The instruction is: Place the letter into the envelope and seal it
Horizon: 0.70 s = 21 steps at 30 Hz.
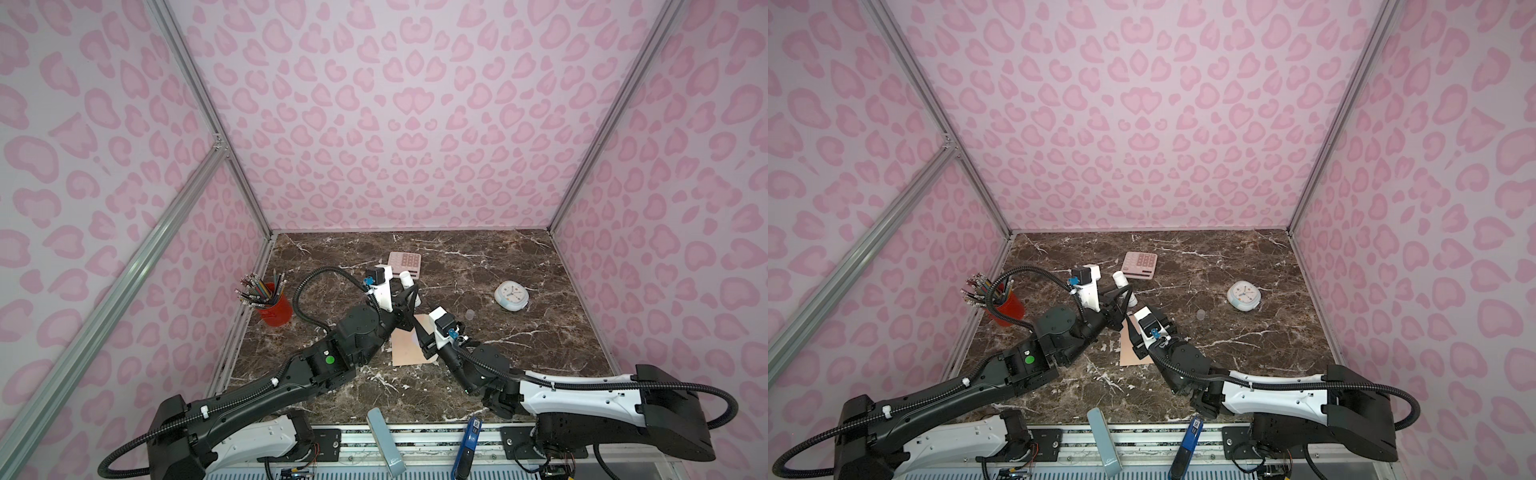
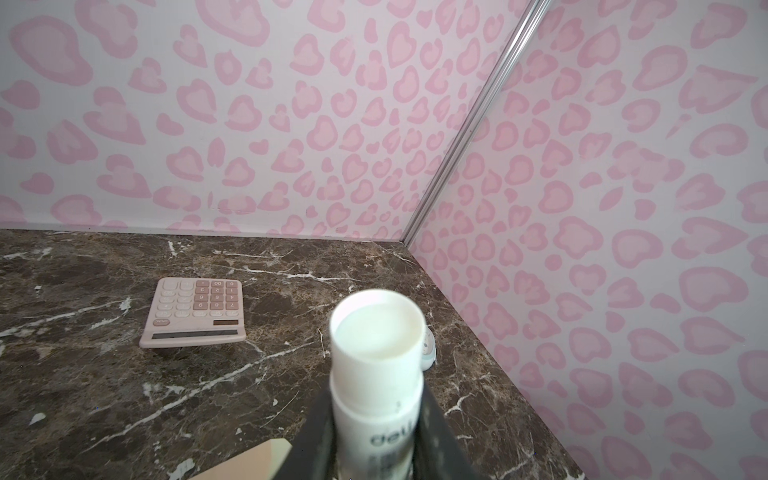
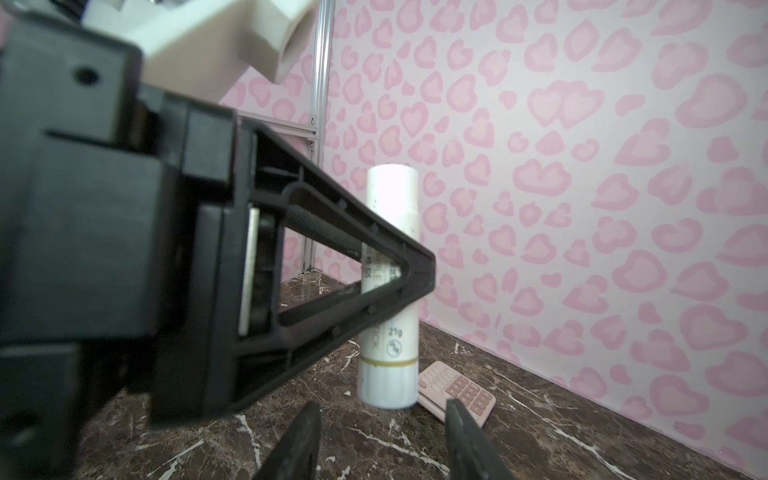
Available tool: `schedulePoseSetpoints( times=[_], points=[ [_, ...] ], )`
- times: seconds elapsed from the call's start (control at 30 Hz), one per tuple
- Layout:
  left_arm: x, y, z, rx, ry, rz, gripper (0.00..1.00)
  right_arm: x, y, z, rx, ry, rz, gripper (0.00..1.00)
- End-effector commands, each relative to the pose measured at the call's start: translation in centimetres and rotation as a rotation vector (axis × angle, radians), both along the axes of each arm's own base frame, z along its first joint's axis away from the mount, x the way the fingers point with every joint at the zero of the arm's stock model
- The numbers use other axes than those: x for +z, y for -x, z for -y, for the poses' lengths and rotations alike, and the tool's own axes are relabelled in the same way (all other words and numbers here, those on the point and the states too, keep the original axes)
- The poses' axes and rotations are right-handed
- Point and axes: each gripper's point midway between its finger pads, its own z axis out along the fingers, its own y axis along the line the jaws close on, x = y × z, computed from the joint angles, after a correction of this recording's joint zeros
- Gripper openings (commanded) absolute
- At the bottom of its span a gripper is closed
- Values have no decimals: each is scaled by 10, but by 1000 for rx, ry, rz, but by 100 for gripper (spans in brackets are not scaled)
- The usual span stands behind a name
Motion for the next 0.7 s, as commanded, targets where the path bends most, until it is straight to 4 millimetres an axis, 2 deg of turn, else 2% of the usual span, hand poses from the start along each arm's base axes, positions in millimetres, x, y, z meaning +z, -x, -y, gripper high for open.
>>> schedulePoseSetpoints(
  times=[0.0,0.5,0.67],
  points=[
    [10,0,2,-6,41,8,8,0,0,-3,12,-18,-7,51],
    [-1,2,4,-11,44,-21,8,-2,-12,-6,-8,-8,-23,46],
    [-2,3,2,-6,44,-21,8,-5,-15,-8,-13,-3,-32,42]
  ],
)
